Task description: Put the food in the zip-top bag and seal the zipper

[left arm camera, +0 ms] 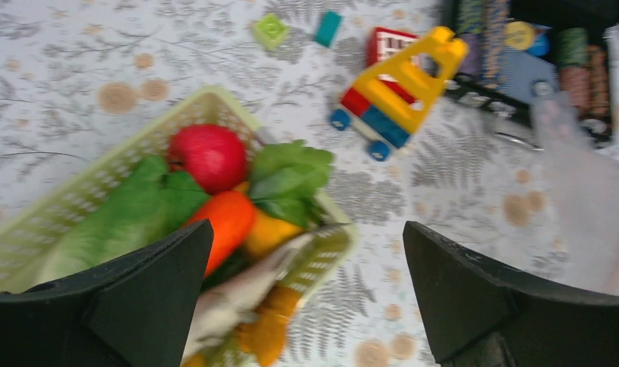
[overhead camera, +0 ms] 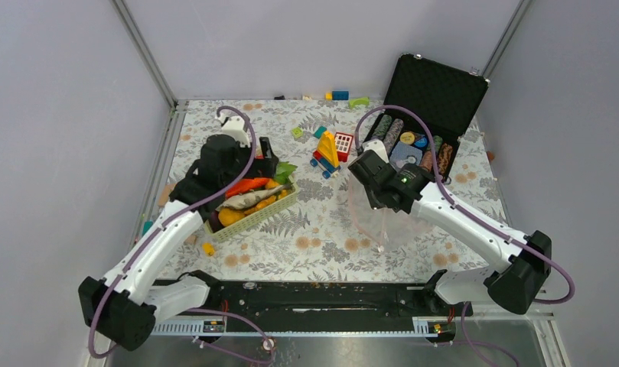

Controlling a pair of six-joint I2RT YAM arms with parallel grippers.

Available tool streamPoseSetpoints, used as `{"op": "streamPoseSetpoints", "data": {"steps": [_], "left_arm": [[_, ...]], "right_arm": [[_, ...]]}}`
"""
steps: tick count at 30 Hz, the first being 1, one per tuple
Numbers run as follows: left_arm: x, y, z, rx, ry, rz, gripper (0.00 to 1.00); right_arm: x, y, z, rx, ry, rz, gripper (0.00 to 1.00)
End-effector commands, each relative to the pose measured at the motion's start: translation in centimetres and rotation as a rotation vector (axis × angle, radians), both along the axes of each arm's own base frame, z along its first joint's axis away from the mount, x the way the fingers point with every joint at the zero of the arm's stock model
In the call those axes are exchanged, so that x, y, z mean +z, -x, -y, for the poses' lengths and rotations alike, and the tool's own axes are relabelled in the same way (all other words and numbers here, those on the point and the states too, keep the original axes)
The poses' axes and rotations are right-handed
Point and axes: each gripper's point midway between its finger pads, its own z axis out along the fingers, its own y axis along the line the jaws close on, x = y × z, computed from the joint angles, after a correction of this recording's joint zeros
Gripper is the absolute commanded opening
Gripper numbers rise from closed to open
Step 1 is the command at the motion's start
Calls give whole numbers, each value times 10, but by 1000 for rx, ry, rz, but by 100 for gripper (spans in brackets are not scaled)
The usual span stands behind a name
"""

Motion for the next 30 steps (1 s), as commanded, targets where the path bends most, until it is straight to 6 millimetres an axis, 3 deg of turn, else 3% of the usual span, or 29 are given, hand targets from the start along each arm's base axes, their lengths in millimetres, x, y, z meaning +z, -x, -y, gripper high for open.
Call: {"op": "streamPoseSetpoints", "data": {"steps": [1,7,9,12,14,21,23,30], "left_arm": [[-15,-19,-20,-111,-116,14,99],[-54,-40,-42,-161,-206,-77,99],[-67,-47,-42,-163,-218,-130,98],[-83,-50,-33,-243,-227,-186,89],[-89,-51,-28,-287,-224,-202,84],[-106,-62,-34,-277,-274,-247,75],[-115,-66,-38,-261,-298,-285,69],[-133,-63,-43,-253,-321,-360,57]], "right_arm": [[3,-5,-7,28,-19,4,0],[-4,-2,-5,40,1,-19,0],[-7,-1,-6,48,6,-31,0],[-11,0,-5,52,18,-42,0],[-11,0,-5,52,17,-41,0],[-10,0,-4,54,14,-38,0],[-11,1,-4,55,14,-41,0],[-12,2,-4,60,17,-44,0]]}}
